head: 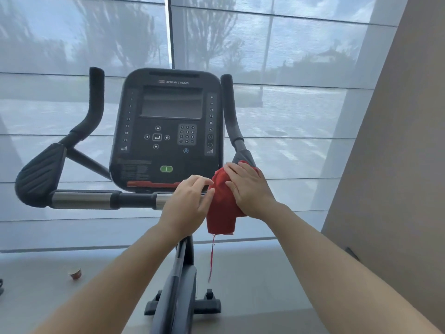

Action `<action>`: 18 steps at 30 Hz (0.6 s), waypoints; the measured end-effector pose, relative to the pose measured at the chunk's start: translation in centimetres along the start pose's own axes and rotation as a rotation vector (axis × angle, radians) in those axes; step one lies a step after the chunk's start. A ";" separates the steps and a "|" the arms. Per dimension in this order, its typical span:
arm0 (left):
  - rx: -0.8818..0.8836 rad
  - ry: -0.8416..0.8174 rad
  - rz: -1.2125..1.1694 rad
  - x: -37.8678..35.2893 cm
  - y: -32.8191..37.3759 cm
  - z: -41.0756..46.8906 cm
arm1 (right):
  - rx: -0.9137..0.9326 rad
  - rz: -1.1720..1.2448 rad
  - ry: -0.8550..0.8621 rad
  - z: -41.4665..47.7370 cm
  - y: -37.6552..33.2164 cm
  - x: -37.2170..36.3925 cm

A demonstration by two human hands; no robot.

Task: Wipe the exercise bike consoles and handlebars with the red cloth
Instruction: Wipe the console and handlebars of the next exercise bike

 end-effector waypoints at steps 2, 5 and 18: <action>0.015 0.012 0.017 -0.7 0.6 0.6 | 0.027 0.005 -0.007 0.6 0.7 0.2; 0.048 0.063 0.064 -1.5 1.7 1.4 | 0.099 0.073 -0.051 1.6 1.4 0.5; 0.356 0.222 0.394 -9.2 8.0 6.8 | -0.211 0.988 0.369 -5.5 16.5 0.2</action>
Point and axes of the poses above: each hand's wrist, its own z-axis towards the middle knuckle, its own x-axis out of the back of the hand, y = z × x, the point moved 5 cm from there along z, towards the middle knuckle, and after that the axes turned 13 degrees about x, right-handed, at the moved point
